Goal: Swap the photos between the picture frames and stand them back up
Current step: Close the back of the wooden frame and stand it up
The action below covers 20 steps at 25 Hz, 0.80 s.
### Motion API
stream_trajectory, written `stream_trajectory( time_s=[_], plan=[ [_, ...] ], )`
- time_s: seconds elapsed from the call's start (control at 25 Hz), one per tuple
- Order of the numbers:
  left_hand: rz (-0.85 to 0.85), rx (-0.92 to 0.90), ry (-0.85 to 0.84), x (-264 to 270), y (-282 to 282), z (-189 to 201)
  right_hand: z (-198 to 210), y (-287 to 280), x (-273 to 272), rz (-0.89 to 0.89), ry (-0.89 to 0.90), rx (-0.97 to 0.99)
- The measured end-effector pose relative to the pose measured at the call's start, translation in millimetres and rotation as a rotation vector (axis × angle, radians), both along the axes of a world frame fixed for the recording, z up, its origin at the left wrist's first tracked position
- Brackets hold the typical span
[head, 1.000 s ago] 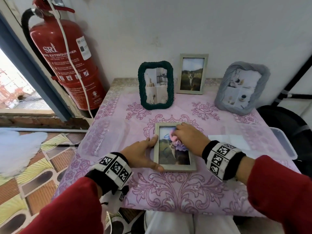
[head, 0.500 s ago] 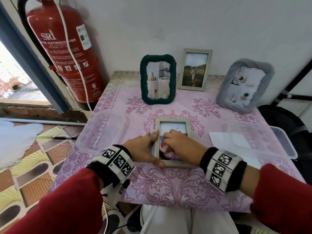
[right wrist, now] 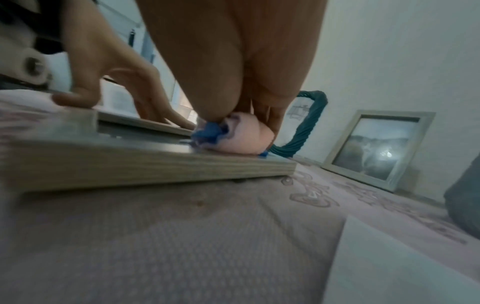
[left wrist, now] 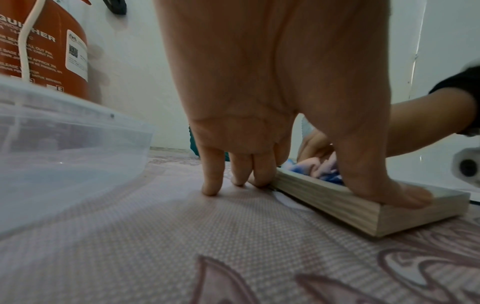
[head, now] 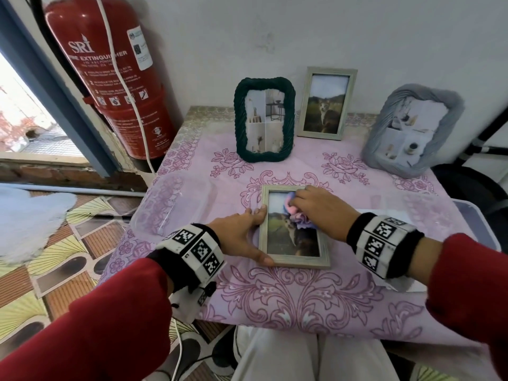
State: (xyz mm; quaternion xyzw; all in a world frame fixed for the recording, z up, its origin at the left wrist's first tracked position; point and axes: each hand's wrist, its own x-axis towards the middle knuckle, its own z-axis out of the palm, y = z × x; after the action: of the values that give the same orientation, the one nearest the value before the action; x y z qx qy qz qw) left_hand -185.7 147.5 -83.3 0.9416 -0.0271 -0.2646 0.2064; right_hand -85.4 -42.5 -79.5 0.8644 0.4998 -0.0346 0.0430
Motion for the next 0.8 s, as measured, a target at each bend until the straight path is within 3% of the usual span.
stream_trajectory(
  time_s=[0.16, 0.48, 0.8],
  plan=[
    [0.005, 0.001, -0.002, 1, -1, 0, -4, 10, 2, -0.068, 0.035, 0.066],
    [0.013, 0.025, 0.006, 1, -2, 2, -10, -22, -45, 0.162, 0.17, 0.11],
    [-0.015, 0.03, 0.004, 2, 0, 0, -9, -17, -25, -0.023, 0.021, 0.028]
  ],
)
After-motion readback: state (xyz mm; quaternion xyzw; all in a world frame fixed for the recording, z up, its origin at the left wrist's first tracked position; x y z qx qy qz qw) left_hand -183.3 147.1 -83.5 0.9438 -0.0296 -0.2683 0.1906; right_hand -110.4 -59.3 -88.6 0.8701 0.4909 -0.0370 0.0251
